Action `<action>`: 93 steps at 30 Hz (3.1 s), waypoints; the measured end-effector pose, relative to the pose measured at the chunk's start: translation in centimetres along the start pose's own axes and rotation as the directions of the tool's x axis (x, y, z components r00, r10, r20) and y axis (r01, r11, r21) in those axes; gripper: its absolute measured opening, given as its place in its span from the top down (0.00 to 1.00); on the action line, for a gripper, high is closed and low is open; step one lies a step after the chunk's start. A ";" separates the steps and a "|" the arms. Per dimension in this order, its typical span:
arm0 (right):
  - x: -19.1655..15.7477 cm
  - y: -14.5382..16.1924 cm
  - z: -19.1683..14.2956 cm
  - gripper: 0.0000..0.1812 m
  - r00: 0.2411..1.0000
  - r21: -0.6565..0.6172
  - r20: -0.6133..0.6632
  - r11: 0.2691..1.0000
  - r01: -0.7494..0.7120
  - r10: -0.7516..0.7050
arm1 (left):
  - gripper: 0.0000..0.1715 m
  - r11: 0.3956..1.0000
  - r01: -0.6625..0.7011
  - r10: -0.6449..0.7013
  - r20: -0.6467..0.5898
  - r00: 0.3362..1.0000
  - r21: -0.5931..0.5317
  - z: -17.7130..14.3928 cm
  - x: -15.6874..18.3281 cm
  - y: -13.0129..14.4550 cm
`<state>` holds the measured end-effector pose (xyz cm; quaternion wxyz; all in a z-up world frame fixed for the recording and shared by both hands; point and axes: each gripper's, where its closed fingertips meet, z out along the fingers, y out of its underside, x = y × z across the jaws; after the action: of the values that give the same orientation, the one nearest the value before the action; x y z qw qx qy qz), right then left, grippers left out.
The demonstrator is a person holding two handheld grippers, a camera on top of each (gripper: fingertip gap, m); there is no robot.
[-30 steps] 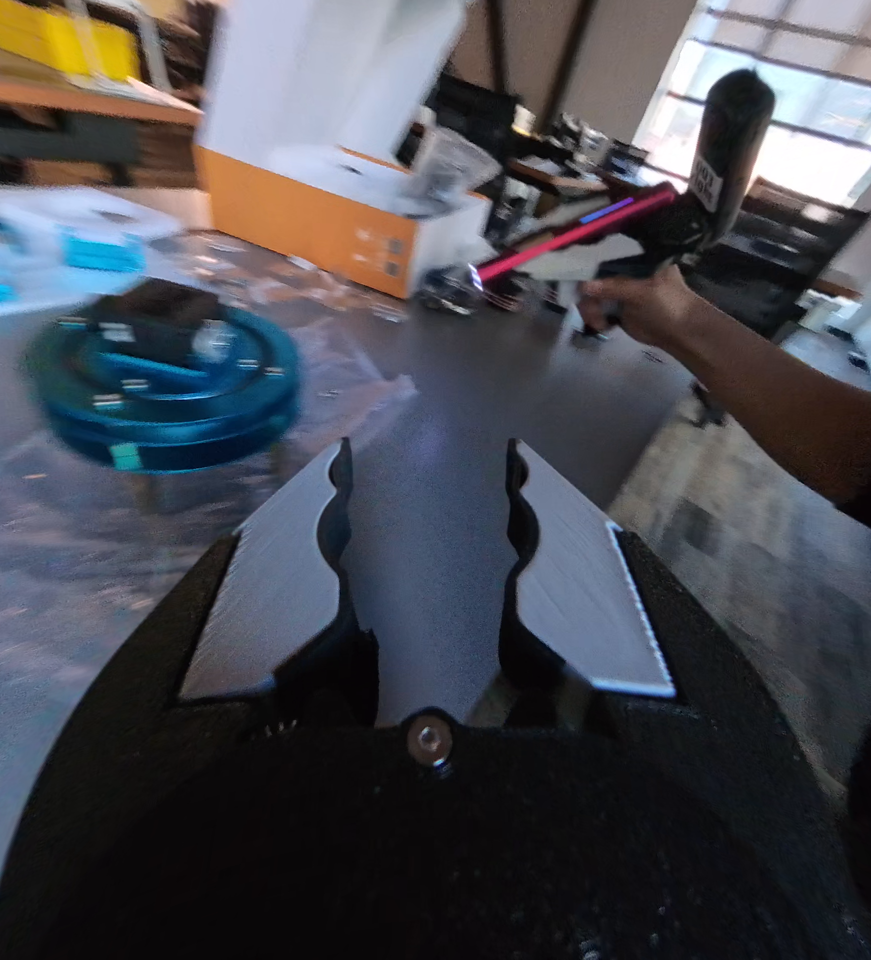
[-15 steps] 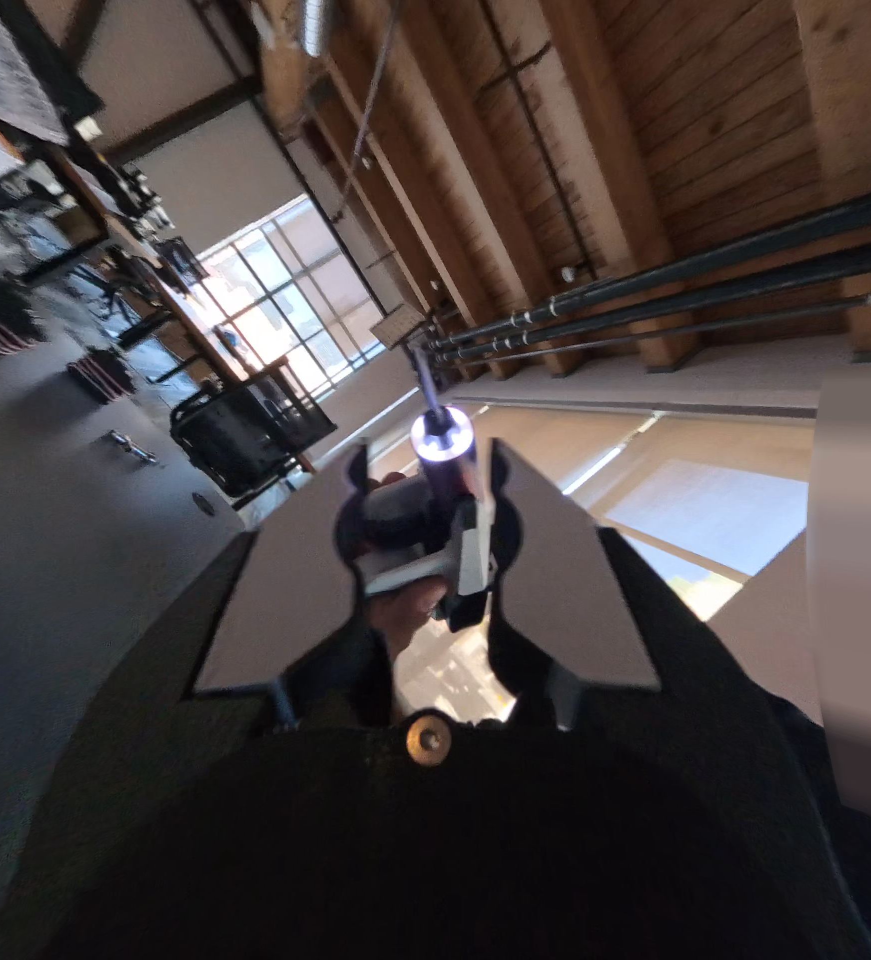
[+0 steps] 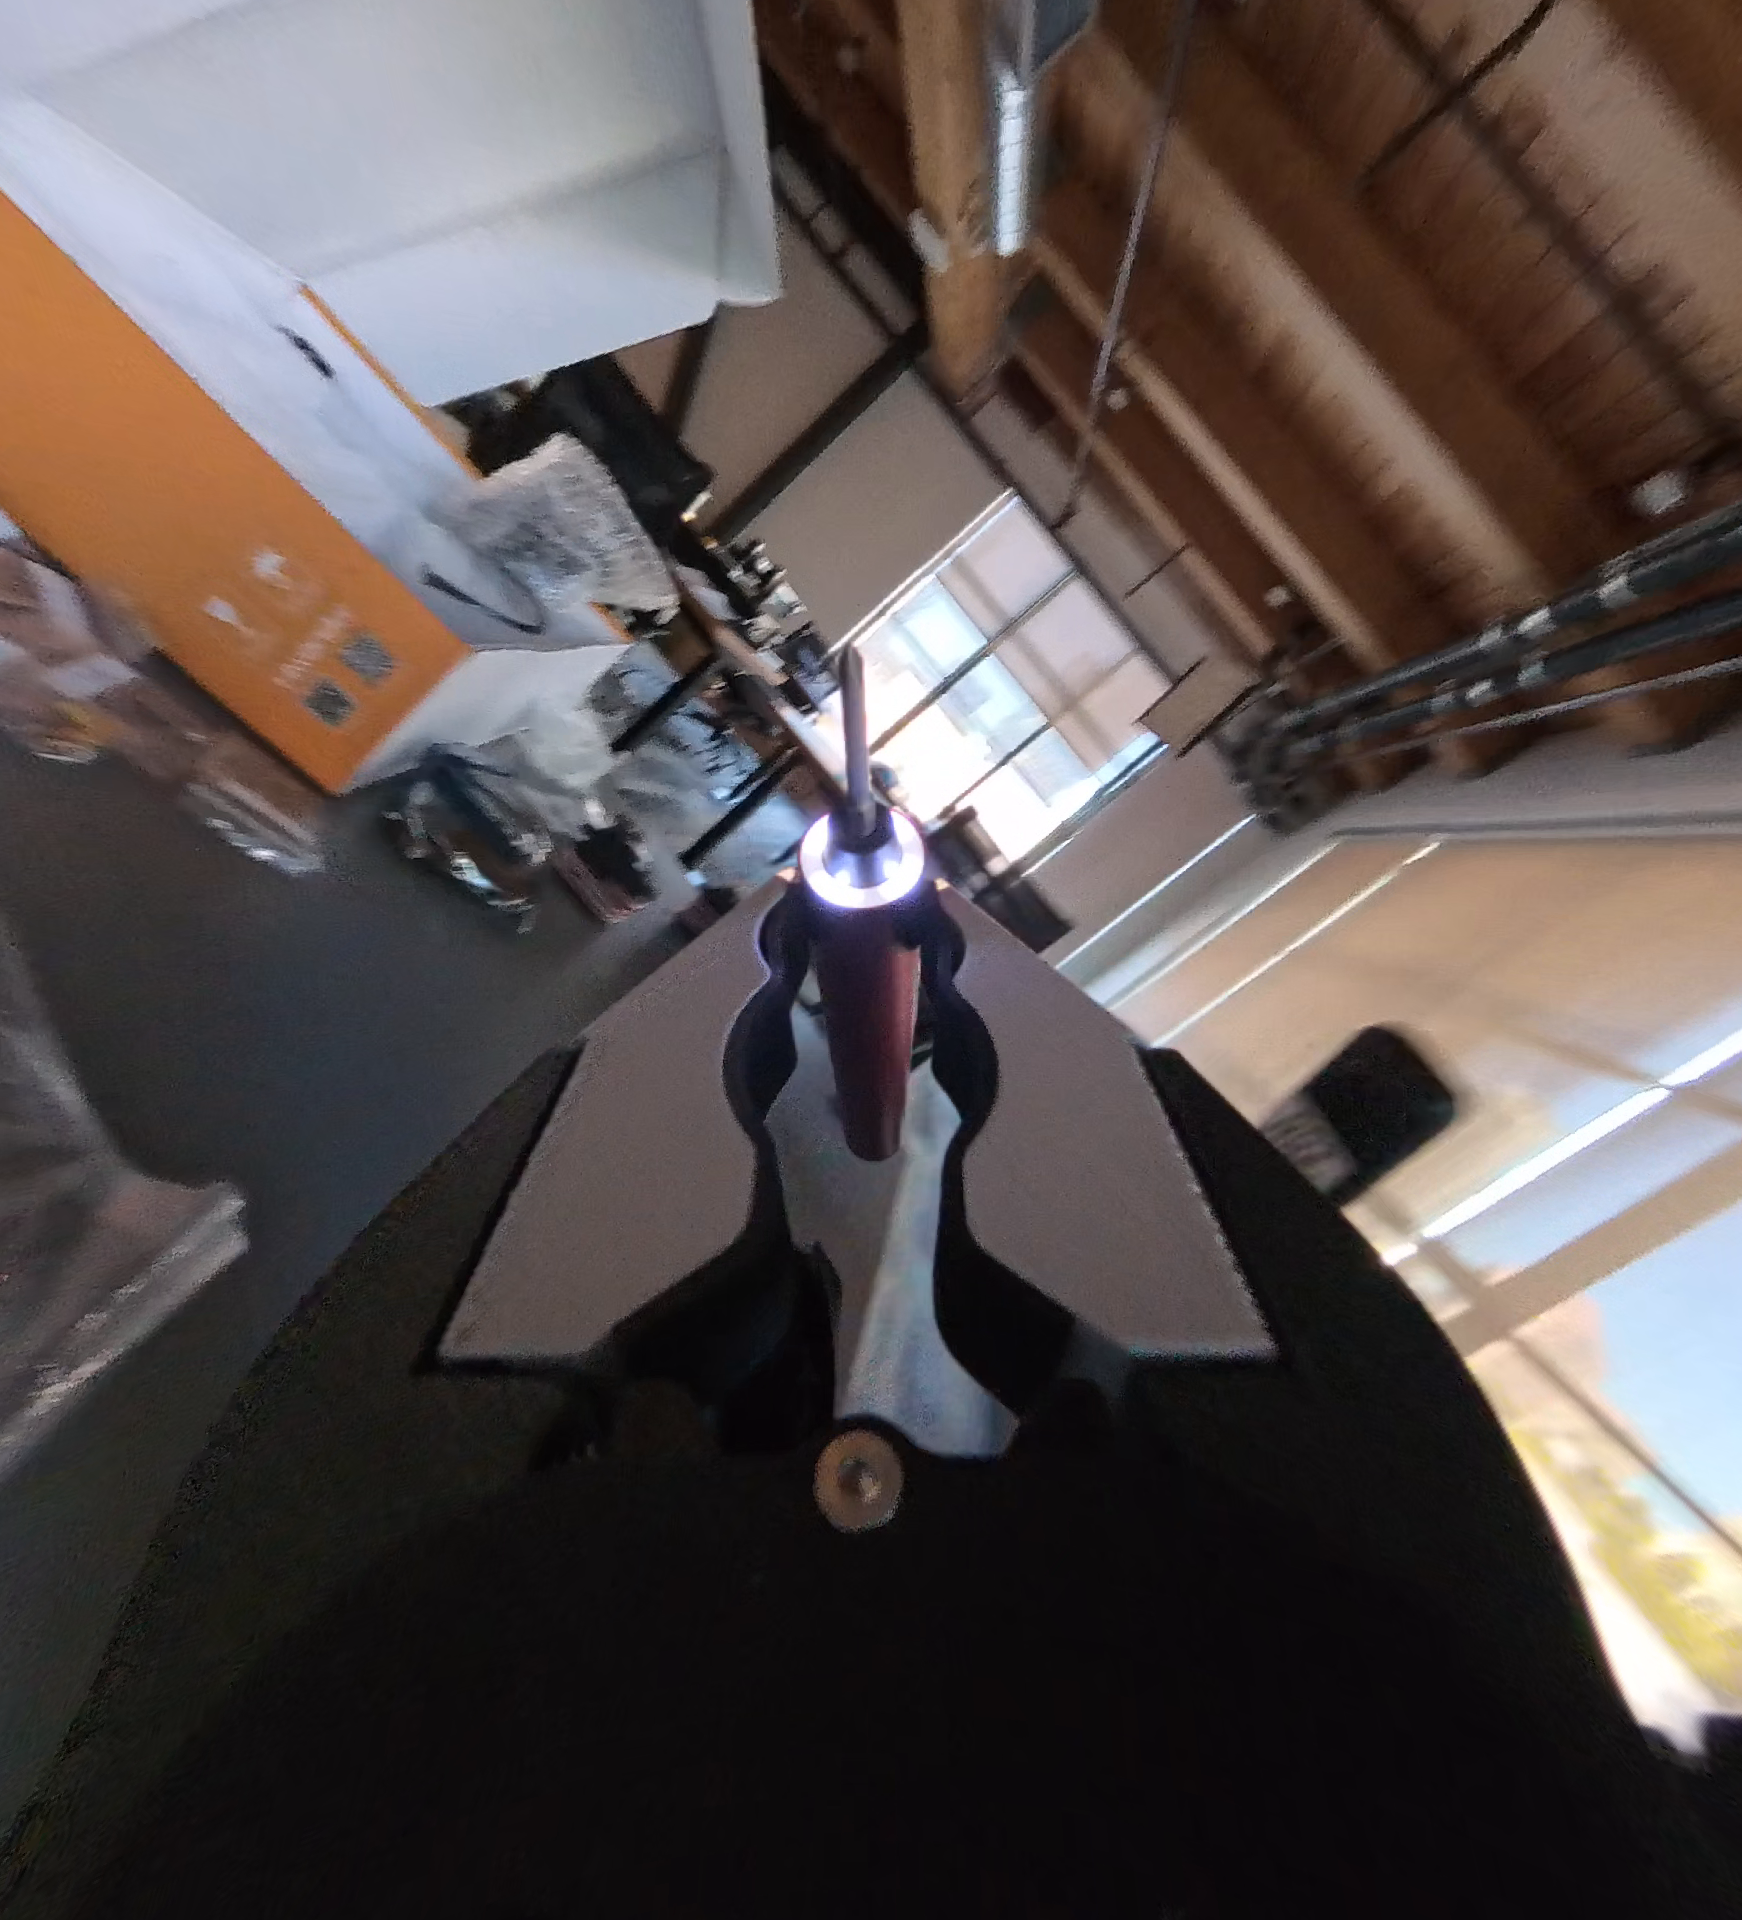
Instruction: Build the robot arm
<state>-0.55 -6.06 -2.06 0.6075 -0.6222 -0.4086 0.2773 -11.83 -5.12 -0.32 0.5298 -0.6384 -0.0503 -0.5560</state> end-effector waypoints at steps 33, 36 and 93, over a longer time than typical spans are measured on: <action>4.7 16.4 4.7 0.88 0.977 -0.878 0.120 0.477 0.021 0.177 | 0.65 0.888 -0.347 0.459 0.515 0.724 -0.303 -28.8 -4.1 3.6; 4.8 16.4 4.7 0.88 0.973 -0.868 0.117 0.496 0.003 0.199 | 0.66 0.897 -0.339 0.441 0.555 0.705 -0.282 -29.9 -4.2 3.3; -14.0 6.0 21.6 0.61 0.652 -0.844 0.331 0.523 -0.119 0.682 | 0.74 0.847 0.226 0.048 0.494 0.868 -0.480 -15.4 -14.7 -5.8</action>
<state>-24.83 -6.03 -12.40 0.0222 -0.7654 -0.4945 0.4111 -31.24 -6.21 -10.72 0.2784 -0.8740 -0.0597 -0.3937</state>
